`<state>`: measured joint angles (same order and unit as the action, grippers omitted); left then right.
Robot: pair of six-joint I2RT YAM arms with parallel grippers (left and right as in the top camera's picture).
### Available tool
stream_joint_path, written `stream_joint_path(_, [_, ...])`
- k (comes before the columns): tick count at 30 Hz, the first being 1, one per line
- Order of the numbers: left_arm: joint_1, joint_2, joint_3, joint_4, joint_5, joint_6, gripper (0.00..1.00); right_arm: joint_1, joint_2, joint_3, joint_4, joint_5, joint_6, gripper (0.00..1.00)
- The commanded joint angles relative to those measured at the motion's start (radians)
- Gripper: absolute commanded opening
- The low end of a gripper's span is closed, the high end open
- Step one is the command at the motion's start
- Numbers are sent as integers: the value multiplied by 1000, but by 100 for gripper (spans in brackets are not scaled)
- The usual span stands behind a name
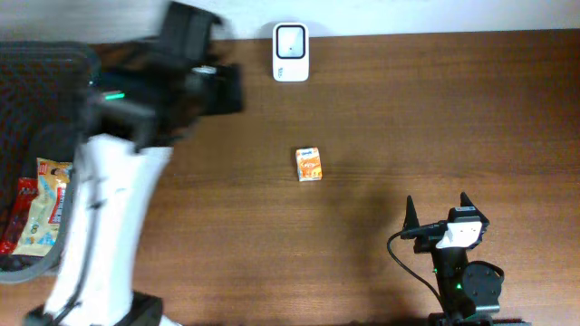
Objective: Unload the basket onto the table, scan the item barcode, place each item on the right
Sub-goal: 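Lift the orange box out and place it on the table centre, then return the left gripper to the basket and grasp the yellow snack bag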
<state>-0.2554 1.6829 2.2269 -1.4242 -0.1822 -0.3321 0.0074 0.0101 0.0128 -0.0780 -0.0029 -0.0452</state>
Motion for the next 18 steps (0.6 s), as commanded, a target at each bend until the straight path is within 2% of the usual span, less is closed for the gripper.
stream_joint_path(1, [237,-66,47,-29,-80,27,97,6,-6,-7,-3,8,4,99])
stream_joint_path(2, [332,-82,47,-28,-80,27,100,6,-6,-7,-4,8,4,99])
stream_joint_path(4, [465,-86,47,-30,-80,27,99,5,-6,-7,-3,8,4,99])
stream_joint_path(10, [763,-23,43,-28,-99,27,99,6,-6,-7,-3,8,4,99])
stream_joint_path(13, [821,24,42,-32,-94,27,99,6,-6,-7,-4,8,4,99])
stream_joint_path(18, [845,166,42,-162,-84,27,98,5,-7,-7,-4,8,4,99])
